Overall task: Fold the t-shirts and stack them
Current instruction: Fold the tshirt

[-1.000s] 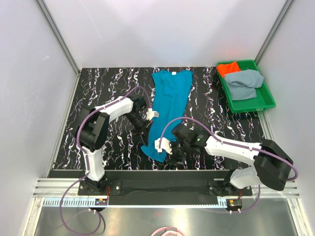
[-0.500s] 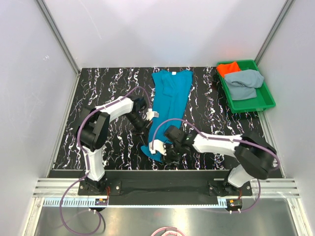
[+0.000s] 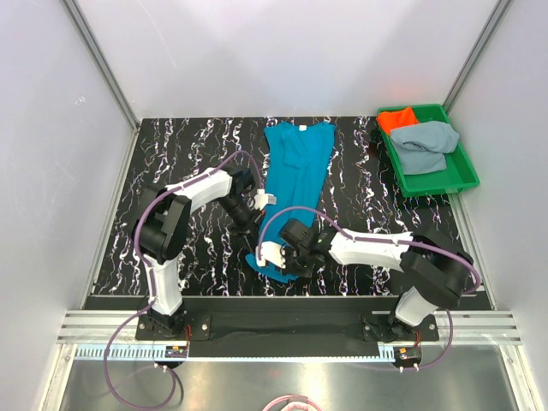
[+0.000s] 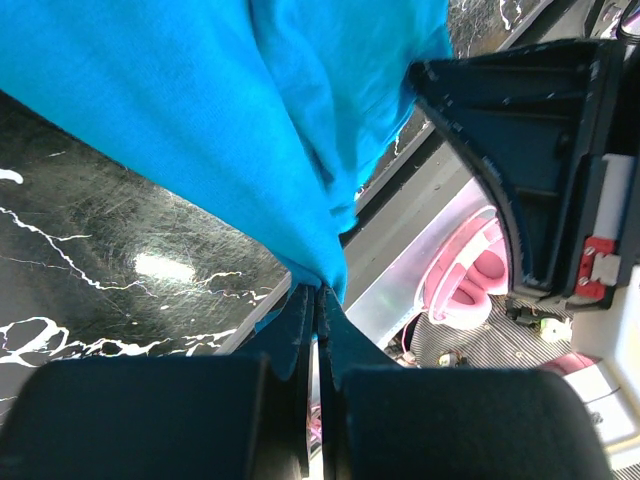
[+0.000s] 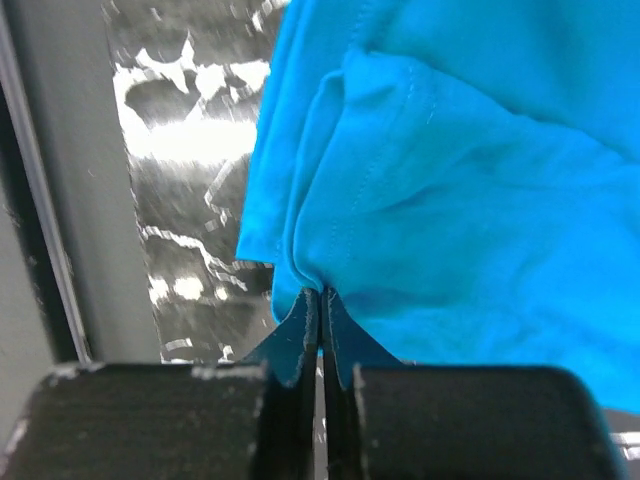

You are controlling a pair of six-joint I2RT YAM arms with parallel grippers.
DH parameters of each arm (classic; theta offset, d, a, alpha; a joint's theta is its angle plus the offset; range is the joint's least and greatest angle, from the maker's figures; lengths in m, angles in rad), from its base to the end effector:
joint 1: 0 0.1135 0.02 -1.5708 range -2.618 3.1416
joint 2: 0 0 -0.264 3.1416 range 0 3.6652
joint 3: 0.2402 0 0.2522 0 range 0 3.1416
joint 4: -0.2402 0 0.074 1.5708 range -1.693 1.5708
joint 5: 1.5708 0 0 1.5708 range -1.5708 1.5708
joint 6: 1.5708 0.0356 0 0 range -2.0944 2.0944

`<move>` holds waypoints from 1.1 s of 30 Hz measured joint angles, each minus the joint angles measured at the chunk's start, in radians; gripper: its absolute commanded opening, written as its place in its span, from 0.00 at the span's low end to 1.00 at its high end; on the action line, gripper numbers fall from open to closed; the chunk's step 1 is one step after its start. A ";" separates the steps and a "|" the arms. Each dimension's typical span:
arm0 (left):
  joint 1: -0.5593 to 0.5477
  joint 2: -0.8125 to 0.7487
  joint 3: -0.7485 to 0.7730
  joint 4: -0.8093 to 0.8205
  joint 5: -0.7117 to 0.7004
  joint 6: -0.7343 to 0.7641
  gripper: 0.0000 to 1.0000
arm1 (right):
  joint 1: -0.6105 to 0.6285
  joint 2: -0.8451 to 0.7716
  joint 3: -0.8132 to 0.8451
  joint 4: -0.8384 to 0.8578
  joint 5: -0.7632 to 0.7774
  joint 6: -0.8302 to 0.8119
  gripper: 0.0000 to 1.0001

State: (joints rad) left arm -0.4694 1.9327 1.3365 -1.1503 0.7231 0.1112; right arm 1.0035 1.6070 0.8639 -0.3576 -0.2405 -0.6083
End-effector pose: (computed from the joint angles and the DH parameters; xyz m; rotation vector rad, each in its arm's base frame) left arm 0.2857 -0.1713 0.1734 -0.6833 -2.5998 0.9576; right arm 0.1539 0.2573 0.1590 -1.9971 1.8088 0.4457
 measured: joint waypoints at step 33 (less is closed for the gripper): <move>-0.024 -0.042 -0.109 -0.019 -0.099 -0.011 0.64 | -0.132 -0.200 0.115 -0.206 0.127 -0.093 0.00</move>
State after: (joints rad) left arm -0.4934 1.8904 1.2278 -1.1698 0.6243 0.0998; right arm 0.8711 1.4075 0.9787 -0.5640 -0.1131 -0.7010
